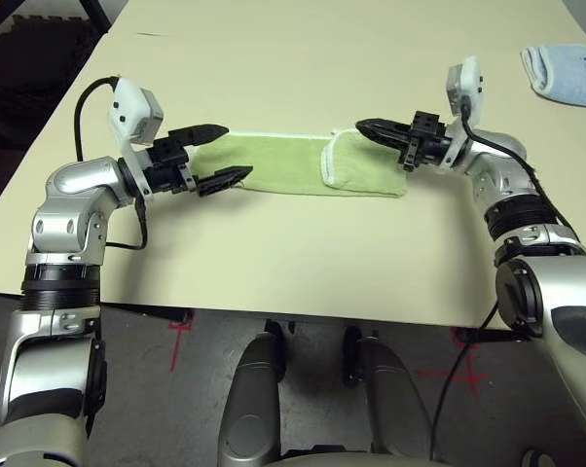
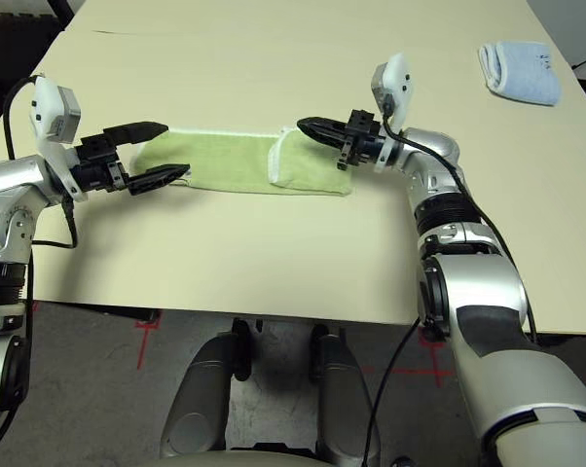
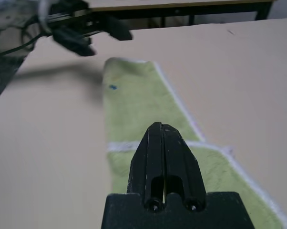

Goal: Fold the towel and set it aside.

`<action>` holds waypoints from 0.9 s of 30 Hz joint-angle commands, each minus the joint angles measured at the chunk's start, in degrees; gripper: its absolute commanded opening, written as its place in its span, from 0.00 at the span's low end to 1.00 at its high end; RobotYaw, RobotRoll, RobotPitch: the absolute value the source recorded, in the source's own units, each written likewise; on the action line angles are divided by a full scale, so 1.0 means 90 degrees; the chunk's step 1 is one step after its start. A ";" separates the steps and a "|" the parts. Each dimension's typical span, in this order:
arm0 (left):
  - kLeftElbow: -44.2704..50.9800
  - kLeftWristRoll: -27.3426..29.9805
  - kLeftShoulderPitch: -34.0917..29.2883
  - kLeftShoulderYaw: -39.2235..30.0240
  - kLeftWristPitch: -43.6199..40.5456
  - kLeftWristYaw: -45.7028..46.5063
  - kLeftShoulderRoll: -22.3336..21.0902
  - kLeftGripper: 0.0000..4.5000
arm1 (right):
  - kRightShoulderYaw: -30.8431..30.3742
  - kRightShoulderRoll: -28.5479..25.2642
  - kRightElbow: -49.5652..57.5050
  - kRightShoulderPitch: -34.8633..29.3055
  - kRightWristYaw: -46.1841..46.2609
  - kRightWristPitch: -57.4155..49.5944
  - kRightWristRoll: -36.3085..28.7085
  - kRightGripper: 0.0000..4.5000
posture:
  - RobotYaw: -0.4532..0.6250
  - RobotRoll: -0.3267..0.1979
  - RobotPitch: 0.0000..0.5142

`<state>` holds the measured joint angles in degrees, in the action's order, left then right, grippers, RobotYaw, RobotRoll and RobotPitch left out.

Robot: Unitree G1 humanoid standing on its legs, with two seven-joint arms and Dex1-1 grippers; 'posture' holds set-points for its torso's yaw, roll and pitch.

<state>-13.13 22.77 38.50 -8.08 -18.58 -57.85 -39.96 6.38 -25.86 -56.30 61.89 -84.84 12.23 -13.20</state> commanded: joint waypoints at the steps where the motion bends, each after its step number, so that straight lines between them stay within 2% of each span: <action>1: 0.0159 0.0001 -0.0222 -0.0184 -0.0279 0.0305 -0.0112 1.00 | -0.0143 -0.0327 0.0180 -0.0216 -0.0479 0.0341 0.0063 0.00 | 0.51 0.62 0.52; 11: 0.0543 0.0150 -0.0397 -0.0306 -0.1100 0.0582 -0.0291 1.00 | -0.0370 -0.0322 0.0703 -0.0837 -0.0647 0.0508 0.0021 0.00 | 0.52 0.62 0.51; 14: 0.0775 0.0213 -0.0443 -0.0371 -0.1454 0.0591 -0.0483 1.00 | -0.0390 -0.0321 0.1038 -0.0988 -0.0620 0.0304 -0.0066 0.16 | 0.52 0.62 0.51; 17: 0.0843 0.0246 -0.0439 -0.0401 -0.1620 0.0483 -0.0712 1.00 | -0.0407 -0.0367 0.1395 -0.1050 -0.0600 0.0033 -0.0149 0.40 | 0.52 0.62 0.50; 20: 0.0797 0.0440 -0.0464 -0.0408 -0.1900 -0.0121 -0.1284 1.00 | -0.0473 -0.0348 0.2040 -0.1081 -0.0458 -0.0465 -0.0235 0.65 | 0.52 0.62 0.51; 24: 0.0743 0.0965 -0.0464 -0.0520 -0.3044 -0.0535 -0.1899 1.00 | -0.0549 -0.0302 0.2603 -0.1147 -0.0212 -0.0924 -0.0289 0.97 | 0.52 0.62 0.51; 26: 0.0694 0.1333 -0.0370 -0.0755 -0.3805 -0.0436 -0.1992 1.00 | -0.0582 -0.0297 0.2832 -0.1205 -0.0121 -0.1093 -0.0314 0.98 | 0.52 0.62 0.51; 27: 0.0592 0.1568 -0.0176 -0.1035 -0.4415 -0.0047 -0.1831 1.00 | -0.0598 -0.0295 0.2917 -0.1239 -0.0086 -0.1151 -0.0330 0.98 | 0.53 0.62 0.51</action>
<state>-7.36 33.55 35.77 -14.23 -51.30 -60.89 -56.78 1.79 -28.45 -31.87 52.06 -86.04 3.01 -15.27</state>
